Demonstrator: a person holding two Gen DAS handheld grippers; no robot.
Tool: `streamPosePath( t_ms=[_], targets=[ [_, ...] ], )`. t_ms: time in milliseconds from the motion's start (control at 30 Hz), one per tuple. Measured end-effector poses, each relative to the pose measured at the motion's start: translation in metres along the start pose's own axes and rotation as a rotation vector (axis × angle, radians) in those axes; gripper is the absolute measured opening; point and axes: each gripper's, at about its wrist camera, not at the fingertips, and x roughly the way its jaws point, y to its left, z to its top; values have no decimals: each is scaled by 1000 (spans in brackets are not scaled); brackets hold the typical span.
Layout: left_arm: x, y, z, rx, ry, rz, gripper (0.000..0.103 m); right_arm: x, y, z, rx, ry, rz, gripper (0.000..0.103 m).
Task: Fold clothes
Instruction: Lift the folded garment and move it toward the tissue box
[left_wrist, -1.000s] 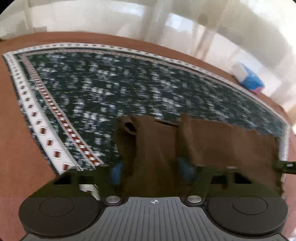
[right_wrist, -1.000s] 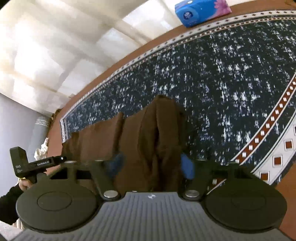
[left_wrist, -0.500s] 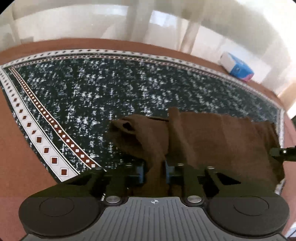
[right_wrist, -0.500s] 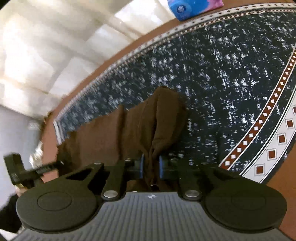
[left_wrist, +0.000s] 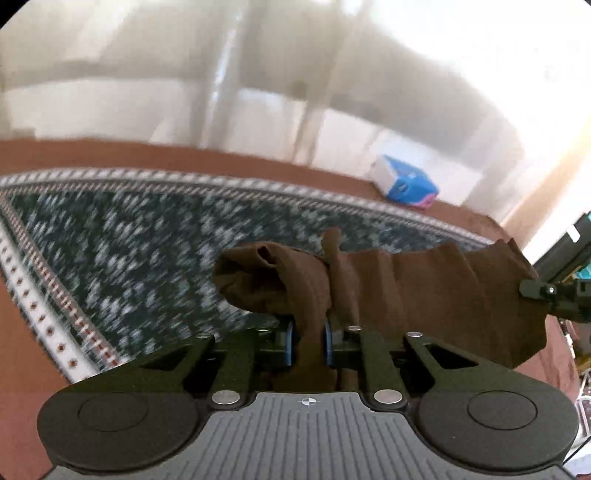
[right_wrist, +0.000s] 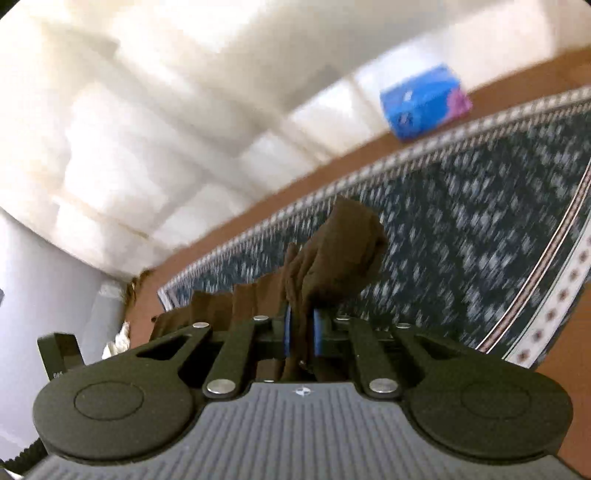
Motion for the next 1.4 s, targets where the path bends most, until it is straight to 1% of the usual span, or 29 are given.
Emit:
streamPosePath(
  t_ms=[100,200,233,300,400,500,600,700,767,867,967,1100,1200,1233,1267,1300,1333,1367,1400],
  targets=[
    [12,-39,13,21,-32,-15,12,-27,-22,23,-8,-38,-3,13],
    [36,-88,27,26,-59,-33,12,-55,-50,49,-17,-75,-11,13],
    [46,-105,32,27,-66,-37,12,-65,-64,61,-19,-87,-10,13],
    [70,-146,42,32,-79,-36,12,-85,-94,85,-23,-112,-8,13],
    [108,-202,55,15,-93,-36,12,-112,-143,130,-35,-132,2,13],
    [152,-252,70,-20,-82,-39,12,-135,-189,174,-38,-143,1,13],
    [194,-298,83,-2,-73,-31,12,-150,-231,213,-39,-138,-26,13],
    [230,-327,95,-3,-64,-23,12,-154,-273,248,-34,-131,-56,13],
    [257,-341,103,1,-52,-11,12,-151,-298,266,-24,-129,-69,13],
    [295,-352,110,12,-26,7,12,-140,-329,284,-9,-120,-78,13],
    [332,-356,112,14,3,34,12,-124,-356,293,-1,-102,-95,13],
    [367,-347,110,-4,21,97,13,-104,-384,296,22,-81,-118,13],
    [381,-335,106,-25,48,138,16,-93,-402,294,14,-66,-159,14],
    [384,-331,103,-22,56,144,21,-90,-406,293,7,-59,-179,14],
    [385,-329,101,-9,63,155,31,-88,-408,291,-9,-47,-201,18],
    [387,-328,98,13,65,173,36,-85,-410,288,-26,-36,-224,23],
    [388,-327,96,37,63,193,48,-84,-411,286,-55,-24,-254,27],
    [387,-326,94,53,63,208,61,-83,-412,283,-85,-13,-284,33],
    [386,-325,93,58,64,217,64,-81,-413,281,-115,-1,-313,38]
  ],
)
